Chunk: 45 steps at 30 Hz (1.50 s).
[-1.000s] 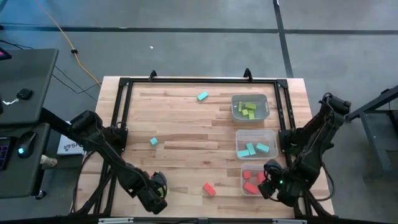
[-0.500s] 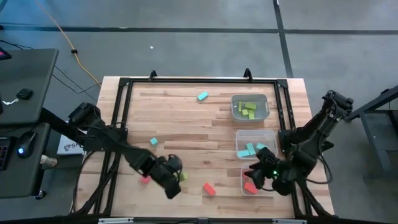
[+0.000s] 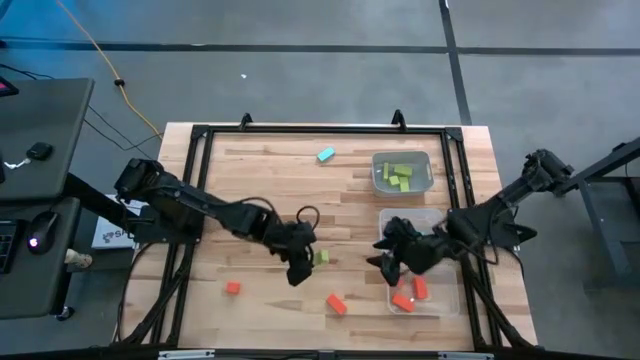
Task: Sort & place blocks by color
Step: Put the light green arch block into the gray bin
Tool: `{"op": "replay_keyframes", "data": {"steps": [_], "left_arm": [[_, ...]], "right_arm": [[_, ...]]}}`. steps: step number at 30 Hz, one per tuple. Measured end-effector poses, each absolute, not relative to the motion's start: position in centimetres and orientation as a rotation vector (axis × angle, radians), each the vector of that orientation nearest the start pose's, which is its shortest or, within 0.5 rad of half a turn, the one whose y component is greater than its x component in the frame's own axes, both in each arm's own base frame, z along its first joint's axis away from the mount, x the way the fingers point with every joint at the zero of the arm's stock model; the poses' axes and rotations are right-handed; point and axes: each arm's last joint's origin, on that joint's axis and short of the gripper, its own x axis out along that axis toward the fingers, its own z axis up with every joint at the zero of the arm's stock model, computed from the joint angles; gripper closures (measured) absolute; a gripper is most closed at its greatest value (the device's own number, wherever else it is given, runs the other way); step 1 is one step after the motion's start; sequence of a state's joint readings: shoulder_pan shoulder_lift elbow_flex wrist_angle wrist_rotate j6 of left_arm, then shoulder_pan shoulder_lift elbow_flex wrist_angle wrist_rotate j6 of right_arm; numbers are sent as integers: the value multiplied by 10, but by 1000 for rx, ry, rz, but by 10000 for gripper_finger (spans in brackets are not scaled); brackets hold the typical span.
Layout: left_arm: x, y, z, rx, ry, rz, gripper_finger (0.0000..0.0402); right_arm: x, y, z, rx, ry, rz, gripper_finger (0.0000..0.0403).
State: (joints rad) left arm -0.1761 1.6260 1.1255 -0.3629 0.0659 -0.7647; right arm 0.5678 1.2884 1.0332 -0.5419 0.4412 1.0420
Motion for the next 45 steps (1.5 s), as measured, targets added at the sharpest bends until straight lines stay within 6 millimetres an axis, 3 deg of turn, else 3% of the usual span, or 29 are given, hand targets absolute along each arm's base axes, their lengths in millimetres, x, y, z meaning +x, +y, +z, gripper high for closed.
{"op": "replay_keyframes", "data": {"steps": [4,14,28,45], "left_arm": [[340,-41,230,-646,894,52,363],[343,-3,233,-608,871,-28,362],[357,39,277,-516,697,0,362],[359,48,280,-480,647,3,362]], "right_arm": [[245,114,290,595,650,-197,147],[266,81,300,306,562,-94,143],[275,56,303,119,534,-71,143],[280,33,305,167,507,-92,143]]}}
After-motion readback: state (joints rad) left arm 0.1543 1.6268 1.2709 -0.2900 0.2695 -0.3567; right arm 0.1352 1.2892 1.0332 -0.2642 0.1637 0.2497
